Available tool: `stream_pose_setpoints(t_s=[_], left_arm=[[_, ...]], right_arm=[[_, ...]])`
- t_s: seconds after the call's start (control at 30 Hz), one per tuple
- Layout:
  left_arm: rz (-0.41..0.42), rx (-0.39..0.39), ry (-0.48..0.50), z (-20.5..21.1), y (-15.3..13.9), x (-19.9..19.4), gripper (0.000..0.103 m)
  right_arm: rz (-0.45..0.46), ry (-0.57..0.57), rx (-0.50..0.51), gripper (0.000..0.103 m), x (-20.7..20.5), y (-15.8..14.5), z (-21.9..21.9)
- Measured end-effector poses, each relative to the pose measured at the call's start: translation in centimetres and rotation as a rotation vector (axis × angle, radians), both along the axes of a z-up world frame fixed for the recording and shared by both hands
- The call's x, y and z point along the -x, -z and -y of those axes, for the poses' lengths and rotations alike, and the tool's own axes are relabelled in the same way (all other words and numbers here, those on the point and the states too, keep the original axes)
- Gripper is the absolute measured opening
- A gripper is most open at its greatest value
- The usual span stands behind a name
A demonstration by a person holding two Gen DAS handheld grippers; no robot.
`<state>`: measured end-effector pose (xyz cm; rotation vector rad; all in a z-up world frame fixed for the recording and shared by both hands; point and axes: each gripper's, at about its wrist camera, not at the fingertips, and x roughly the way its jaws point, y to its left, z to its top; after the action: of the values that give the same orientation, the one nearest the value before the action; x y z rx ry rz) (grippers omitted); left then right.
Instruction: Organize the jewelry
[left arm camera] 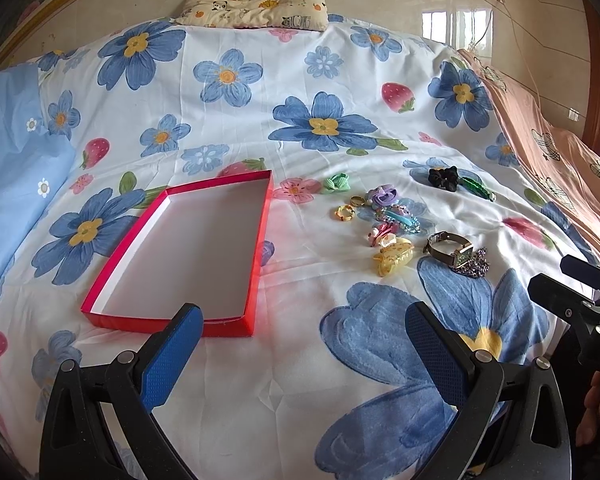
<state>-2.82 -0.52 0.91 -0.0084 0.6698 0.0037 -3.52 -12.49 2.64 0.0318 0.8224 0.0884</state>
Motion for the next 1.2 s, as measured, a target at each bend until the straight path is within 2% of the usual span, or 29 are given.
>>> stream_pose_setpoints(t_s=[1.2], left_arm=[[-0.022, 0.011, 0.010, 0.59, 0.22, -0.69, 0.102]], right_arm=[[0.003, -0.013, -0.014, 0.096, -0.19, -0.43, -0.40]])
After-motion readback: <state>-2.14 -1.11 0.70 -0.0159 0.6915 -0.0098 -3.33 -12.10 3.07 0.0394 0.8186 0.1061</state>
